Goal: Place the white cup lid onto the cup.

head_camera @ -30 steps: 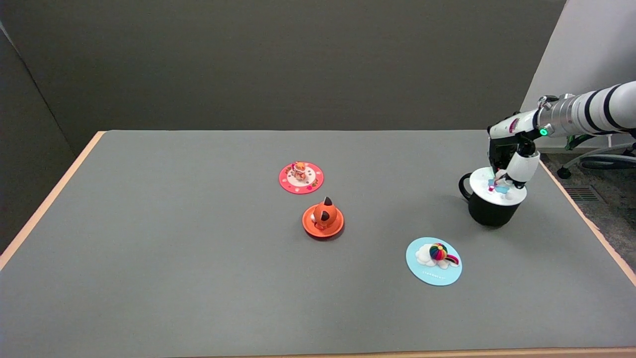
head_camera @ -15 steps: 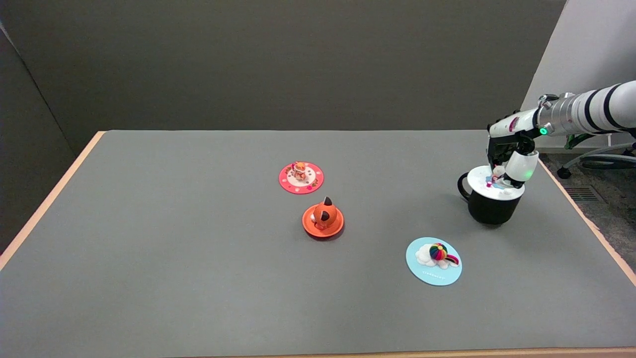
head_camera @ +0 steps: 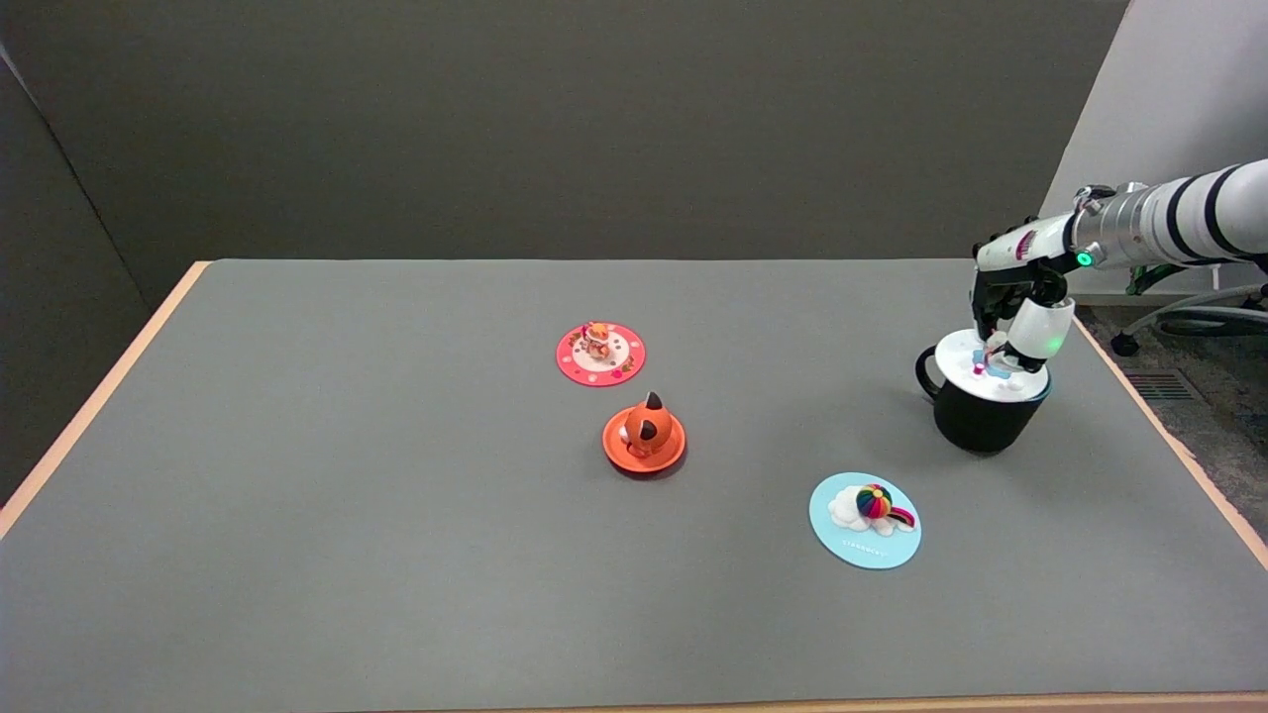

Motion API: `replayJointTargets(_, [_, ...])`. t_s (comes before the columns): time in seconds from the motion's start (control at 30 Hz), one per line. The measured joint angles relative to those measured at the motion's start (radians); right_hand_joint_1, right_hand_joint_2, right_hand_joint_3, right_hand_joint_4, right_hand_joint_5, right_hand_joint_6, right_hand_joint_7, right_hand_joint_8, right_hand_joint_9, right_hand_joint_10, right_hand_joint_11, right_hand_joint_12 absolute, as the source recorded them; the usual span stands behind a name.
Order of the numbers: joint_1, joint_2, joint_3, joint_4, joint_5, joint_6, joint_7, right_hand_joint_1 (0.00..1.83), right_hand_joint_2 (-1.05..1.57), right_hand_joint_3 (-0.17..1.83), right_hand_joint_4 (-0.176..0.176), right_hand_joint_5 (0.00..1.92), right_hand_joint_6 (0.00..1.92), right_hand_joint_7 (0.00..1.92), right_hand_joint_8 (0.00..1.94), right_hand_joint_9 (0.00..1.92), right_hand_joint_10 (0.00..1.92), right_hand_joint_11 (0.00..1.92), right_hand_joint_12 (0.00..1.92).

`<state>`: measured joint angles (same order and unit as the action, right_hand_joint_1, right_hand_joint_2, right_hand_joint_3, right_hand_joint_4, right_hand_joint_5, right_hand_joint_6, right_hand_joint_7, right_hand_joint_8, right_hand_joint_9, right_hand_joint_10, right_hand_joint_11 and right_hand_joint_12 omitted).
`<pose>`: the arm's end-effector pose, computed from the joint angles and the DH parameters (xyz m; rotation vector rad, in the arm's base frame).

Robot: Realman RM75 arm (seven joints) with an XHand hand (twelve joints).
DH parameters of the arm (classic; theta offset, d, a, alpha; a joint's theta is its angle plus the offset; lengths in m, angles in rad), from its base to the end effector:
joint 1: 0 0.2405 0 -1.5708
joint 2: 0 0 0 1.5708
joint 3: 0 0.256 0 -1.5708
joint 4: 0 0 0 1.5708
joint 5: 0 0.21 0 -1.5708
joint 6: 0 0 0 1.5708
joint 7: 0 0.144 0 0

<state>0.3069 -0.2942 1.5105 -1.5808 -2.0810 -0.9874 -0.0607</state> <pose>-0.1121 -0.3325 0.5035 1.4015 -0.3702 -0.7630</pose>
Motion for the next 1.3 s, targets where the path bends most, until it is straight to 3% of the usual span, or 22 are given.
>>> replayJointTargets(0.27, [0.002, 0.0, 0.004, -0.002, -0.002, 0.005, -0.001, 0.77, 0.41, 0.91, -0.114, 0.5, 0.19, 0.67, 0.21, 0.68, 0.22, 0.49, 0.53])
replayJointTargets(0.37, [0.003, 0.0, 0.004, -0.003, -0.002, 0.005, -0.001, 0.78, 0.36, 0.92, -0.132, 0.33, 0.16, 0.65, 0.2, 0.67, 0.22, 0.49, 0.53])
replayJointTargets(0.57, [0.005, 0.0, 0.006, -0.004, -0.003, 0.013, -0.001, 0.78, 0.32, 0.91, -0.156, 0.19, 0.15, 0.59, 0.19, 0.65, 0.22, 0.49, 0.52])
replayJointTargets(1.3, [0.014, 0.0, 0.012, -0.061, -0.039, 0.113, 0.06, 0.72, 0.34, 0.93, -0.134, 0.34, 0.16, 0.59, 0.19, 0.61, 0.23, 0.46, 0.55])
